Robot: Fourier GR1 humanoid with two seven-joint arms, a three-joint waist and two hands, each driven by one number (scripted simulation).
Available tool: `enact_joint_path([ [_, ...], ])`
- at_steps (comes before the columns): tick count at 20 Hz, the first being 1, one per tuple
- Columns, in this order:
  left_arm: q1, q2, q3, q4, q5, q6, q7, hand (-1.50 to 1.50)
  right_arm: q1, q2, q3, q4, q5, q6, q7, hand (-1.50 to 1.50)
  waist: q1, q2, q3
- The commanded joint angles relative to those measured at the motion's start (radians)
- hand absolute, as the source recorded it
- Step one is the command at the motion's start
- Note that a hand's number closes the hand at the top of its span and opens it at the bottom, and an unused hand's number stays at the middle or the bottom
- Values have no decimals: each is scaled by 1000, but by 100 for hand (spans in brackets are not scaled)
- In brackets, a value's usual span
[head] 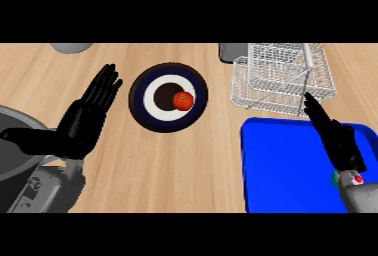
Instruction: Pick the cupcake from the tray and place it in the tiered basket
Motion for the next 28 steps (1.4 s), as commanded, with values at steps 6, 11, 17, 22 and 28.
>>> enact_joint_path([
  [6, 119, 240, 113, 147, -234, 146, 29, 0, 99, -11, -354, -66, -357, 64, -130, 150, -51, -1, 13],
  [11, 164, 226, 92, 177, -245, 152, 33, 0, 300, -56, -506, 96, -184, -252, -64, -150, -65, 10, 5],
  [17, 168, 187, 53, 126, -314, 172, 74, 0, 548, -171, -640, -130, -285, -35, -38, -150, -21, 8, 4],
  [22, 172, 192, 59, 146, -297, 154, 61, 0, 654, -403, -562, -235, -213, 163, 124, -150, -22, 10, 0],
  [28, 68, 145, 45, 184, -325, 154, 102, 0, 565, -540, -527, -268, -227, 269, 346, -150, -3, 16, 3],
])
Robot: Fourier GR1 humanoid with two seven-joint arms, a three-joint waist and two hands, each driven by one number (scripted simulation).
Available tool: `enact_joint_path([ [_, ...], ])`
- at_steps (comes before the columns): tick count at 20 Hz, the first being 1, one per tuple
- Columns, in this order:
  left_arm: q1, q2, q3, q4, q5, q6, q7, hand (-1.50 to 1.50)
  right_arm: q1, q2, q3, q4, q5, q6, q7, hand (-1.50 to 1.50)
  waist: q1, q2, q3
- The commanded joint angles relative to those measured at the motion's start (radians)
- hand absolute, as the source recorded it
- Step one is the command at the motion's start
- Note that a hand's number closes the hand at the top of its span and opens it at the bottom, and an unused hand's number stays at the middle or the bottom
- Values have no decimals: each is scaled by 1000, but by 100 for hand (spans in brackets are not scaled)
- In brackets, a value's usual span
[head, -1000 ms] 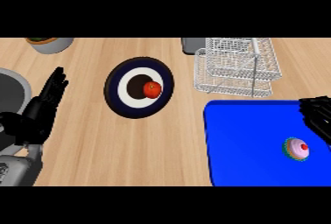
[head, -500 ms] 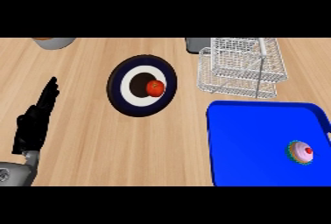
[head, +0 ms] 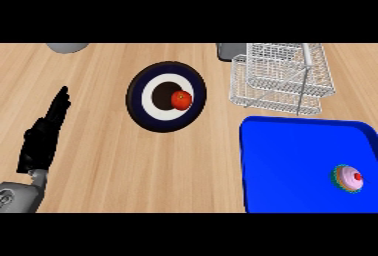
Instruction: Pick the cupcake from the tray and place it in the tiered basket
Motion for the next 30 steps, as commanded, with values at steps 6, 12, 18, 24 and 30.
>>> enact_joint_path([
  [6, -69, -23, 36, 77, -28, -44, -5, 0, -255, -88, 122, -56, 11, 4, 430, -150, 23, 4, 2],
  [12, -50, -45, 49, 27, -54, -55, 16, 0, -342, -33, 211, -27, 32, 70, 560, -150, 18, 2, 2],
  [18, 12, -68, 63, -41, -97, -58, 38, 0, -363, 12, 238, -4, 126, 144, 600, -150, 12, -1, 2],
  [24, 22, -116, 104, 32, -114, -89, -32, 0, -349, 136, 281, -32, 246, 129, 598, -150, 7, -1, 2],
  [30, -10, -105, 159, 60, -125, -140, -27, 0, -339, 124, 254, -10, 340, 217, 553, -150, 5, 0, 2],
])
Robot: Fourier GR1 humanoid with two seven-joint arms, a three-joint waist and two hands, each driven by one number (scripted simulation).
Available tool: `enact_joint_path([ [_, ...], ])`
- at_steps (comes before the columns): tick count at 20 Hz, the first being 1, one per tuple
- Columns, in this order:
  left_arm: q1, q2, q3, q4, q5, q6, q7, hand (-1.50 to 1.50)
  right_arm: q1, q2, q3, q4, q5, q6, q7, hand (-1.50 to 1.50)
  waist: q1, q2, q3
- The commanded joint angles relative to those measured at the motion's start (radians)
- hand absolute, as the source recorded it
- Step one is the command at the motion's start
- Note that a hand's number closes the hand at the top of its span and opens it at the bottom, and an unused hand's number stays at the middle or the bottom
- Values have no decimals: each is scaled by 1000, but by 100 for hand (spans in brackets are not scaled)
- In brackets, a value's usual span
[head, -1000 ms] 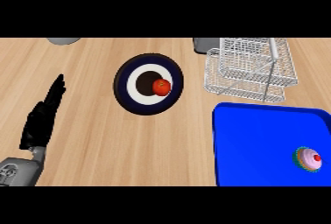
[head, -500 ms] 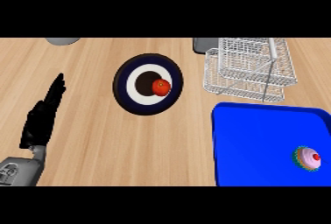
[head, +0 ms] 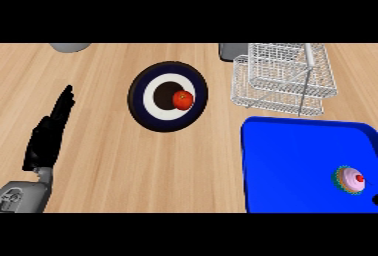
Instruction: Pick the cupcake from the tray and place it in the tiered basket
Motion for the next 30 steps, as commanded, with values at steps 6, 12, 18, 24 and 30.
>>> enact_joint_path([
  [6, 4, -34, 47, 22, -53, -39, -30, 0, 23, 82, -10, -38, 198, 27, -42, -150, -1, 0, 0],
  [12, -82, -40, 92, 25, -45, -83, 60, 0, 44, 140, -27, -25, 256, 58, -45, -150, -3, 0, 0],
  [18, 9, -54, 109, -40, -86, -100, 23, 0, 19, 234, -16, -116, 293, 100, 87, -150, 2, -1, 0],
  [24, -100, -96, 137, 123, -110, -91, -23, 0, 8, 228, -68, 69, 331, 128, -80, -150, -5, 2, 0],
  [30, 25, -131, 128, -35, -134, -119, 5, 0, -37, 322, -53, 61, 404, 127, -50, -150, 1, 0, 0],
])
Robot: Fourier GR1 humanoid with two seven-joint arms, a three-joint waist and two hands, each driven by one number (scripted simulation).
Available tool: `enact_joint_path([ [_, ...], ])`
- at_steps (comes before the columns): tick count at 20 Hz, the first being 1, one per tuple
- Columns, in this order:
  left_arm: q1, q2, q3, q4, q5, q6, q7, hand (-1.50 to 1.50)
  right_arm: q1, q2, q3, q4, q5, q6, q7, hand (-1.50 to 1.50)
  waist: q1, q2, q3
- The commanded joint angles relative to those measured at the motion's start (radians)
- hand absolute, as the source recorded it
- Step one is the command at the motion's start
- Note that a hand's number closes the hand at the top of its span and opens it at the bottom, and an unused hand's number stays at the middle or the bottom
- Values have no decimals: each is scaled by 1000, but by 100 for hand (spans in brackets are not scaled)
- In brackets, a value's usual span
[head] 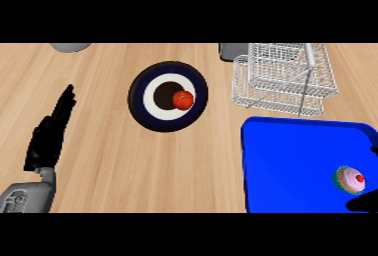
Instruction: Pick the cupcake from the tray and place it in the tiered basket
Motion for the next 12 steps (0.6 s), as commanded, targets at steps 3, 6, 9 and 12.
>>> enact_joint_path([
  [3, 8, 6, 38, 33, -7, -41, -48, 0, -61, 78, 31, 82, 65, -17, -27, -150, 2, 1, 0],
  [6, -4, -9, 61, 97, -13, -39, -103, 0, -69, 45, -16, 157, 62, 16, -101, -150, 0, 1, 0],
  [9, -26, -10, 46, -41, -14, -64, 62, 0, -36, 65, -22, 110, 59, 43, -83, -150, -1, 0, 0],
  [12, -48, -30, 53, 72, -38, -35, -52, 0, -108, 89, 13, 225, 70, 56, -95, 150, 0, 1, 0],
])
